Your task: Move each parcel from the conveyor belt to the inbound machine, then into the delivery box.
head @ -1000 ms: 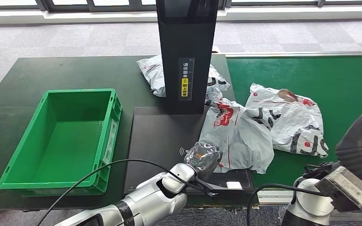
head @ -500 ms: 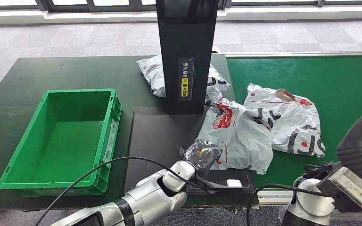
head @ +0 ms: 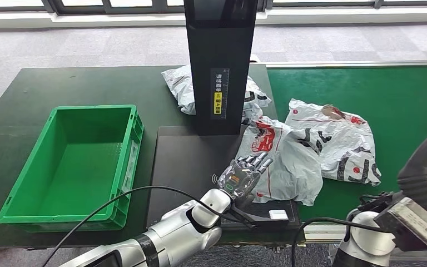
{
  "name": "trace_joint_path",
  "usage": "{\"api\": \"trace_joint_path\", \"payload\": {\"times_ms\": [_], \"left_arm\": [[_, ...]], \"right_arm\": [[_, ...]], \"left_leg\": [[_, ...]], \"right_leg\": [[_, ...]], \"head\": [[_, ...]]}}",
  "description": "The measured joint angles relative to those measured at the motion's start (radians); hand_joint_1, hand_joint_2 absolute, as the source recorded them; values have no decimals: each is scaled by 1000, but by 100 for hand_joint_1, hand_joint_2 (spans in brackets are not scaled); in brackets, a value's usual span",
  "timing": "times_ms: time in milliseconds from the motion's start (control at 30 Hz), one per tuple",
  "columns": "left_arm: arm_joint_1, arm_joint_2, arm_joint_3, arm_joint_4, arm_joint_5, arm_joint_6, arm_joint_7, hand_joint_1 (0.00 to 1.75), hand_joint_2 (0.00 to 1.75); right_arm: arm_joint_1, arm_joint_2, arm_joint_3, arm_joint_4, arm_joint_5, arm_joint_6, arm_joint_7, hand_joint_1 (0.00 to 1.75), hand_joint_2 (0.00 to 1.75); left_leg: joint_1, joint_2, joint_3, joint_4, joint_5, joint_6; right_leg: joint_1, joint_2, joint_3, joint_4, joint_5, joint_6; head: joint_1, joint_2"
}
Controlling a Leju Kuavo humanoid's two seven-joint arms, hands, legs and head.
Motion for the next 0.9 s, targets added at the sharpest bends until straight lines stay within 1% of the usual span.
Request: {"api": "trace_joint_path", "payload": {"times_ms": [300, 433, 467, 567, 667, 800, 900], "left_arm": [[0, 0, 0, 0, 0, 1, 0, 0, 175], [0, 0, 0, -19, -1, 49, -11, 0, 175], [2, 0, 0, -32, 6, 41, -26, 0, 175], [6, 0, 0, -60, 31, -9, -65, 0, 175], [6, 0, 0, -64, 46, -40, -81, 0, 175], [17, 0, 0, -59, 96, -190, -140, 0, 175], [33, 0, -8, -49, 111, -236, -151, 0, 175]], "right_arm": [[0, 0, 0, 0, 0, 0, 0, 0, 175], [0, 0, 0, 0, 2, 0, 0, 0, 175], [0, 0, 0, 0, 4, 0, 0, 0, 175], [0, 0, 0, 0, 9, 0, 0, 0, 175], [0, 0, 0, 0, 9, 0, 0, 0, 175], [0, 0, 0, 2, 10, 0, 0, 0, 175], [0, 0, 0, 2, 9, 0, 0, 0, 175]], "left_leg": [[0, 0, 0, 0, 0, 0], [0, 0, 0, 0, 0, 0], [0, 0, 0, 0, 0, 0], [0, 0, 0, 0, 0, 0], [0, 0, 0, 0, 0, 0], [0, 0, 0, 0, 0, 0], [0, 0, 0, 0, 0, 0]], "right_leg": [[0, 0, 0, 0, 0, 0], [0, 0, 0, 0, 0, 0], [0, 0, 0, 0, 0, 0], [0, 0, 0, 0, 0, 0], [0, -1, 1, 0, 0, 0], [0, -1, 1, 0, 0, 0], [0, -1, 1, 0, 0, 0]], "head": [[0, 0], [0, 0], [0, 0], [0, 0], [0, 0], [0, 0], [0, 0]]}}
